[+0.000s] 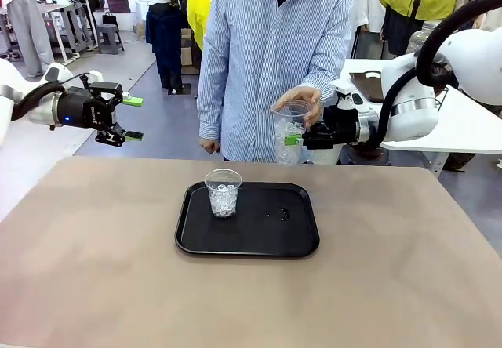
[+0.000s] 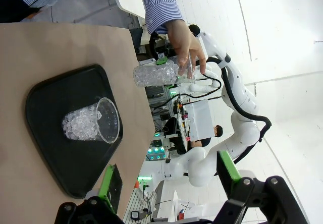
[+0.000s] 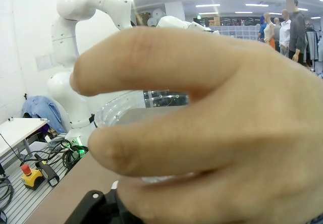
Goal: Pour the drink into the iced cup.
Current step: Open the gripper to release the iced cup you were holding.
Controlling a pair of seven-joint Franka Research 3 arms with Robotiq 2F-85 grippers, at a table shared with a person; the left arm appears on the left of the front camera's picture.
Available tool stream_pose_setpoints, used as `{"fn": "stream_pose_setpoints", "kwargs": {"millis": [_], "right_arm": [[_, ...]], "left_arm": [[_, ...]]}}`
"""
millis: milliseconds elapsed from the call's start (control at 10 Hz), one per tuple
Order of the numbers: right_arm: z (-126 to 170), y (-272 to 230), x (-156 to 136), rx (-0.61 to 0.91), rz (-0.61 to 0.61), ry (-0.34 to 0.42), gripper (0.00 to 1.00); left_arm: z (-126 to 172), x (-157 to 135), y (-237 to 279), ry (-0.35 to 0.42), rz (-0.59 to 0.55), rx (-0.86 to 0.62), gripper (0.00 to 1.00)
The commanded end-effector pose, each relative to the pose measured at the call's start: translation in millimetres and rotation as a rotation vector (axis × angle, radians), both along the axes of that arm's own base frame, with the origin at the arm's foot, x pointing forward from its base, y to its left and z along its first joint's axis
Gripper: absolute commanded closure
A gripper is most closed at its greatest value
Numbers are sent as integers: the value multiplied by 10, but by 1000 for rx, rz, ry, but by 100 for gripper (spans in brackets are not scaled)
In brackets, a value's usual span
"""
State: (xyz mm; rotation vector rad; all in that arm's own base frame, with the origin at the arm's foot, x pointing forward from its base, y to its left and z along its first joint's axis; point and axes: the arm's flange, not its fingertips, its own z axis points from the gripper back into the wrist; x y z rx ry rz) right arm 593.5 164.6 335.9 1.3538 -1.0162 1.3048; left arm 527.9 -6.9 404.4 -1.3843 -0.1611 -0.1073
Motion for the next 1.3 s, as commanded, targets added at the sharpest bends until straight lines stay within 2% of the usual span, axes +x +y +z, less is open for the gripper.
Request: {"fn": "stream_pose_setpoints", "kwargs": {"millis": [0,100,200,300,700,1000,1200], "right_arm": [[-1,0,0,0,0,0,36],[-8,-23,2,15,8,22,24],[-13,-47,-7,21,16,29,5],[-10,-93,-27,18,15,38,0],[-30,-405,-133,9,-31,48,0],[-162,-785,-389,-39,-61,-7,0],[-365,-1089,-589,-59,-88,-49,0]], "left_arm": [[9,-11,3,-7,2,2,0],[9,-11,3,-7,2,2,0],[9,-11,3,-7,2,2,0],[9,-11,3,-7,2,2,0],[9,-11,3,-7,2,2,0],[9,-11,3,-7,2,2,0],[9,-11,3,-7,2,2,0]]}}
